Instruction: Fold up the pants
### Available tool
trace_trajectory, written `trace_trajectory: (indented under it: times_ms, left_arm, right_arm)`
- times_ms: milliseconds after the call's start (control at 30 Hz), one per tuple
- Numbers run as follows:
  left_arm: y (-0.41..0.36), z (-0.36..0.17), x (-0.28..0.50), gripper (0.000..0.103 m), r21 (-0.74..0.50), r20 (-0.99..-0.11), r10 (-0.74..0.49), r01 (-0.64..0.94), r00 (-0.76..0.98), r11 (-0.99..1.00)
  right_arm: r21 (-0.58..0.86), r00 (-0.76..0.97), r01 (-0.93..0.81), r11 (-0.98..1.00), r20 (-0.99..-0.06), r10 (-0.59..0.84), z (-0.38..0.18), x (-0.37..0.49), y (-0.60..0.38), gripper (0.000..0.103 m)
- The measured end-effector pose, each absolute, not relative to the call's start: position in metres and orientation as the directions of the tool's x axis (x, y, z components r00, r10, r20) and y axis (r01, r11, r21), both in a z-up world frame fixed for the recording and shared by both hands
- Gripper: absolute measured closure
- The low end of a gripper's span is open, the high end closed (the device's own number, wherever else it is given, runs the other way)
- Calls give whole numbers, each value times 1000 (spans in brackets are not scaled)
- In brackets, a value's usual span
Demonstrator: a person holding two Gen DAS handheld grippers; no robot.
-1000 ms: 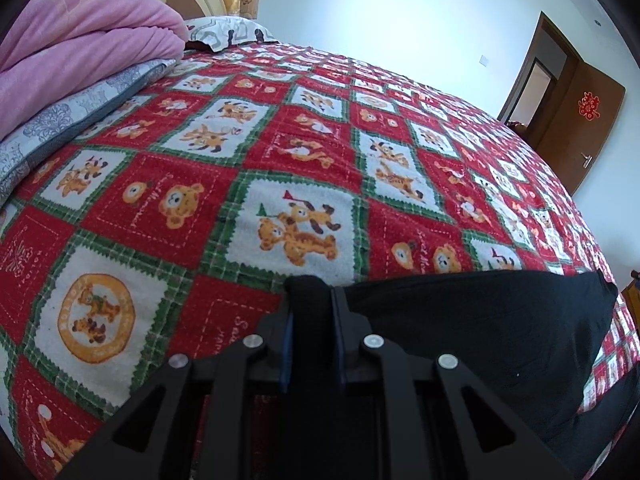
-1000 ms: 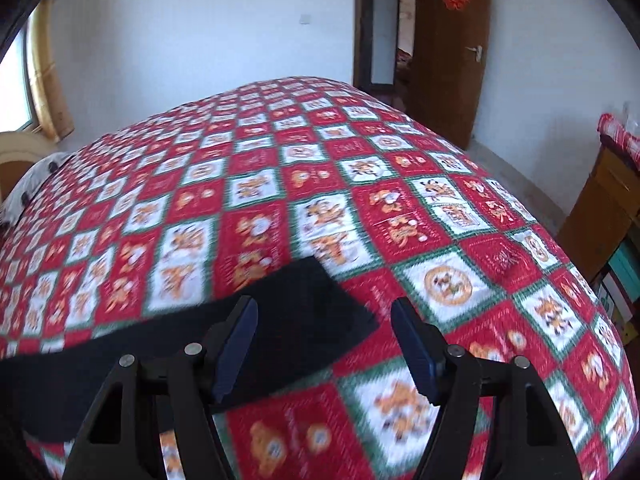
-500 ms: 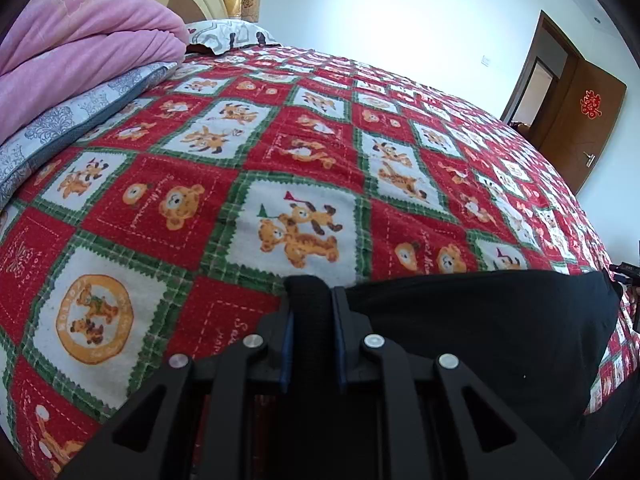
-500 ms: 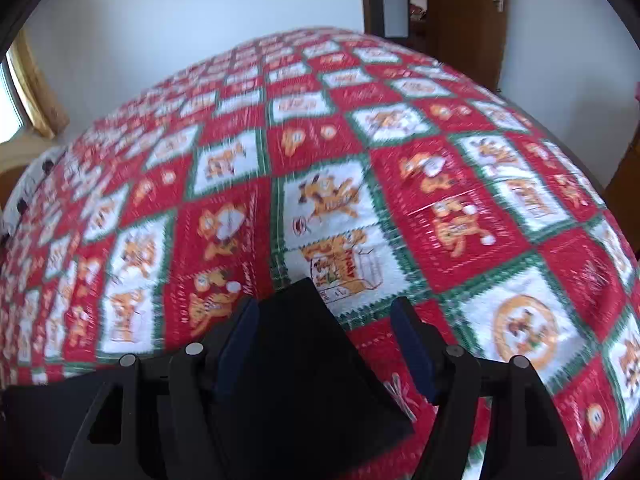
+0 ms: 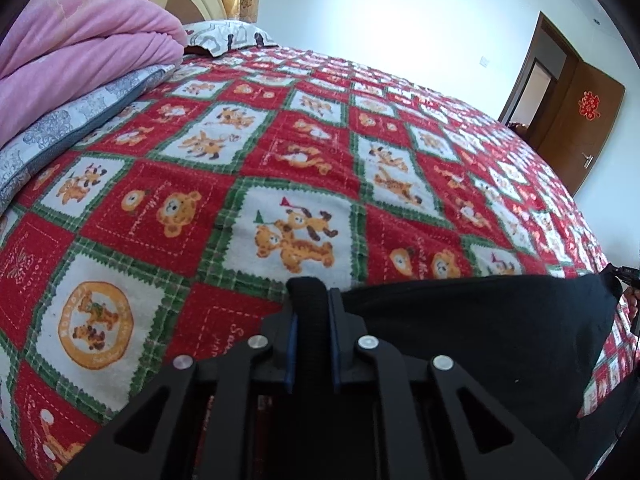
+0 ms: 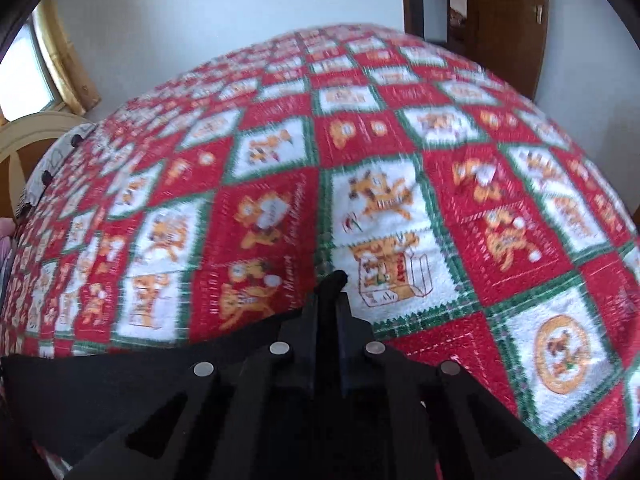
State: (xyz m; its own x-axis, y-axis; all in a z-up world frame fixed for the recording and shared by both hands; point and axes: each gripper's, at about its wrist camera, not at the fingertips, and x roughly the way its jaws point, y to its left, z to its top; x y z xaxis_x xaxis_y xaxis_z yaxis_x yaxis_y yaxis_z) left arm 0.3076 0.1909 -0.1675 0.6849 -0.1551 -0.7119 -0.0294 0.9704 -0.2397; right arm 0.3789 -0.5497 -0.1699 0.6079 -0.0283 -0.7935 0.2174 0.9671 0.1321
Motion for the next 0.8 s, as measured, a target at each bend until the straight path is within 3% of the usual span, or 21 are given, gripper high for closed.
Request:
trace_trajectory:
  times_ms: [400,800]
  left_arm:
    - [202,-122,275,90,-413,-556,-272,23,785,910]
    - [216,-115,203,90,-549,-380,-412,156,828,821]
  right_arm:
    - [128,827,121,984,-562,-29,-71,258,-542,96]
    - [190,891,92,977,-455,5,-62,120,-549,96]
